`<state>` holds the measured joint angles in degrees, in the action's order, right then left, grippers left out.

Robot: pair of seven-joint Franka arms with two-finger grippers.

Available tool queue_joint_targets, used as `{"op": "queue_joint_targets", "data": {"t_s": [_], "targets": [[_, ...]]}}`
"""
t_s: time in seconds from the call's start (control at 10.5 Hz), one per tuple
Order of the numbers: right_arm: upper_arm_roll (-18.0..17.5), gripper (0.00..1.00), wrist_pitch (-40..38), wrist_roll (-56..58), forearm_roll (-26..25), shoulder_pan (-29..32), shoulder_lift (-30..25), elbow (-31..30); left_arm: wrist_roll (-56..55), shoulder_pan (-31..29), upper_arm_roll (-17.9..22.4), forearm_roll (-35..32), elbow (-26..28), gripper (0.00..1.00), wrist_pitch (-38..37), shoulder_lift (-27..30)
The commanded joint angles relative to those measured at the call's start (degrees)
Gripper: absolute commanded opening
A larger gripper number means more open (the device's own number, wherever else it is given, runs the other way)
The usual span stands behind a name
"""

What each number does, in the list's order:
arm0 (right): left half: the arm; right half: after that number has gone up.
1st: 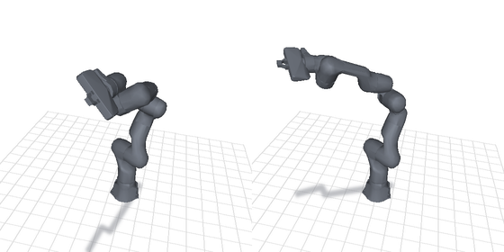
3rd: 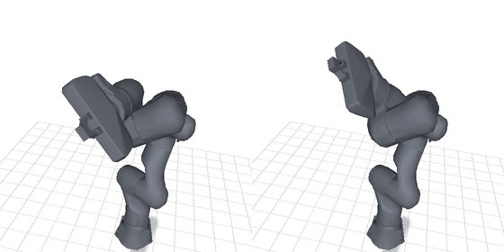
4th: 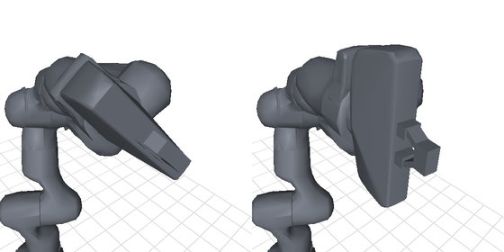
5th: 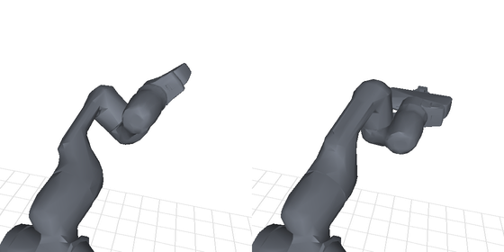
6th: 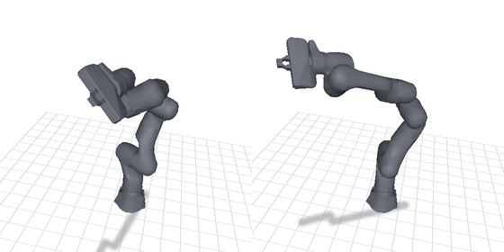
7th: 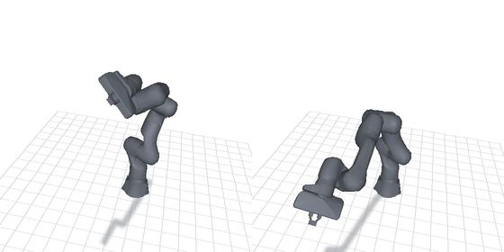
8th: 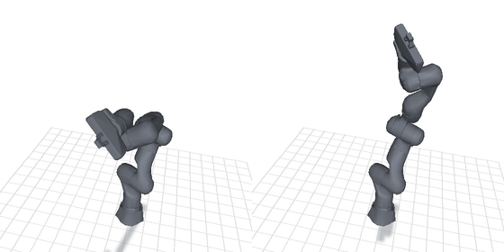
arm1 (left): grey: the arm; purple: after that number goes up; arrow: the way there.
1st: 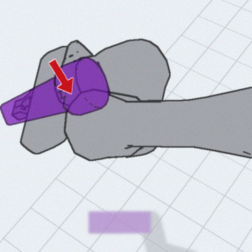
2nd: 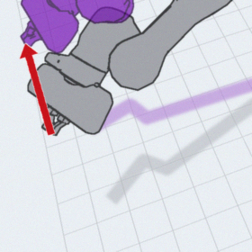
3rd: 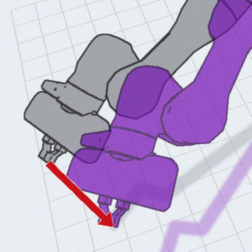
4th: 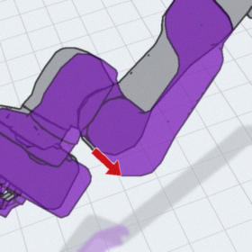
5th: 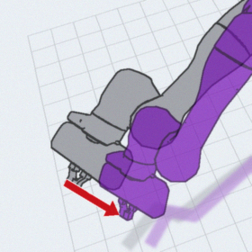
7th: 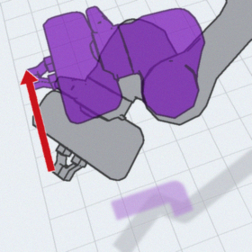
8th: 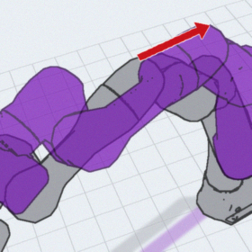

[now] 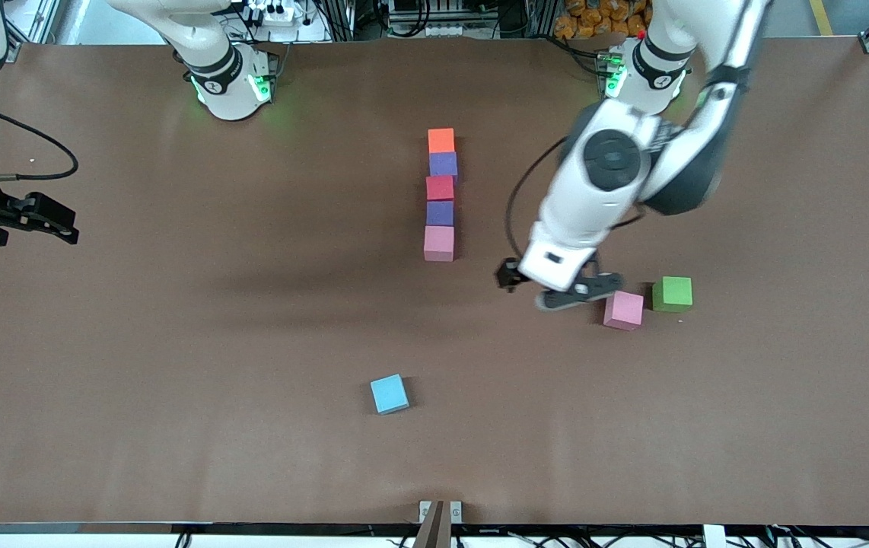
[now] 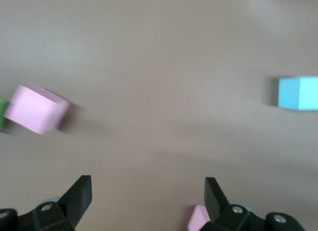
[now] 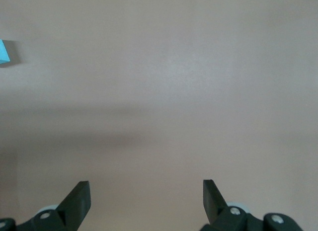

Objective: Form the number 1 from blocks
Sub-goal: 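Set the pink cube beside purple and withdraw the left gripper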

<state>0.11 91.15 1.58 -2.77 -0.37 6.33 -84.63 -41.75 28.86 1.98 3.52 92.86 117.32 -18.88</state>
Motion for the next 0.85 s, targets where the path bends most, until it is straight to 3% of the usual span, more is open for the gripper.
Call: {"op": "queue_joint_targets", "data": {"t_s": [0.0, 0.28, 0.47, 0.76], "targets": [[-0.5, 1.0, -0.8, 0.9, 0.2, 0.9, 0.4, 1.1, 6.7, -8.9, -2.7, -1.5, 1.7, 1.0, -5.8, 6.3], [-0.5, 1.0, -0.8, 0.9, 0.2, 0.9, 0.4, 1.1, 17.9, -17.3, -2.8, -1.6, 1.7, 1.0, -13.2, 12.4], [-0.5, 1.0, -0.8, 0.9, 0.2, 0.9, 0.4, 1.1, 19.8, -20.3, -3.0, -3.1, 1.7, 1.0, -16.8, 16.2], [-0.5, 1.0, -0.8, 1.0, 0.2, 0.9, 0.4, 1.1, 21.2, -25.9, -6.8, -4.7, 1.7, 1.0, -20.9, 19.9]]}}
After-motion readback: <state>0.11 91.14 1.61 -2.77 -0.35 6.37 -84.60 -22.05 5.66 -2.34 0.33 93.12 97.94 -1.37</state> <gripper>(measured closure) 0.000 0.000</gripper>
